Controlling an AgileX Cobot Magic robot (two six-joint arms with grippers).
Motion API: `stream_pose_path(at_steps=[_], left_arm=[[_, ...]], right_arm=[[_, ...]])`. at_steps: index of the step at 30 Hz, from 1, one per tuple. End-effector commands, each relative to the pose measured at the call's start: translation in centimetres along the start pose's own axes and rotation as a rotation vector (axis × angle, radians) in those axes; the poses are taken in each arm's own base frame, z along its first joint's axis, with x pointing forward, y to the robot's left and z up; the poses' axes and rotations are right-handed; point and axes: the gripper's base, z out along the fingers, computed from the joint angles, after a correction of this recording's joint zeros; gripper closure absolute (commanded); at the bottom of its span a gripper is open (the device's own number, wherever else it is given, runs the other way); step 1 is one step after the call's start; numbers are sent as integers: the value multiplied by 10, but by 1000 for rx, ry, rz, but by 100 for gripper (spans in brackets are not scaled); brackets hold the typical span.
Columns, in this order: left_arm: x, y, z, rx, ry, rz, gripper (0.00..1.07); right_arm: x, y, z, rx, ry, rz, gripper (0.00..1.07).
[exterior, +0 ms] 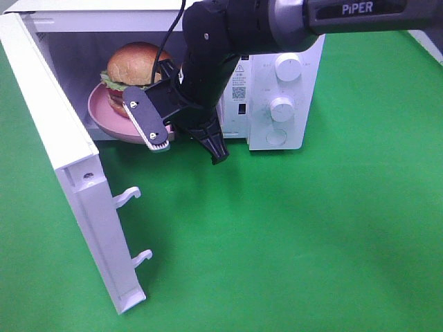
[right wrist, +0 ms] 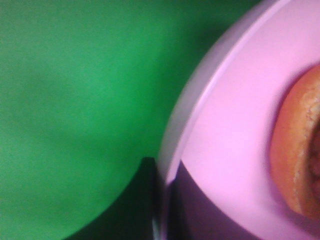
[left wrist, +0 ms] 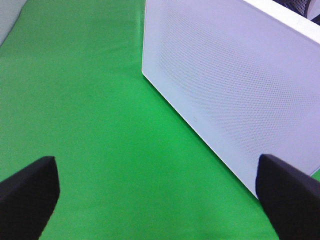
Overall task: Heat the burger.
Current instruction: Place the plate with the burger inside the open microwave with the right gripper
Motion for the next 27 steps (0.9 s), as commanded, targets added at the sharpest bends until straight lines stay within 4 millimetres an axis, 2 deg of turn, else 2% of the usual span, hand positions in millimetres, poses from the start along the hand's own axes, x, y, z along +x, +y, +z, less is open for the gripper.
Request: stream_pose_path(at_steps=[1, 14, 27], left_arm=[[1, 0, -2, 1, -20, 0, 7], [1, 0, -2, 1, -20, 0, 7], [1, 0, -2, 1, -20, 0, 7]], right_arm=[[-1, -14, -9, 90, -1, 11, 107], [-2, -38, 7, 119, 27, 43, 107], [-2, -47, 23, 132, 46, 26, 107]])
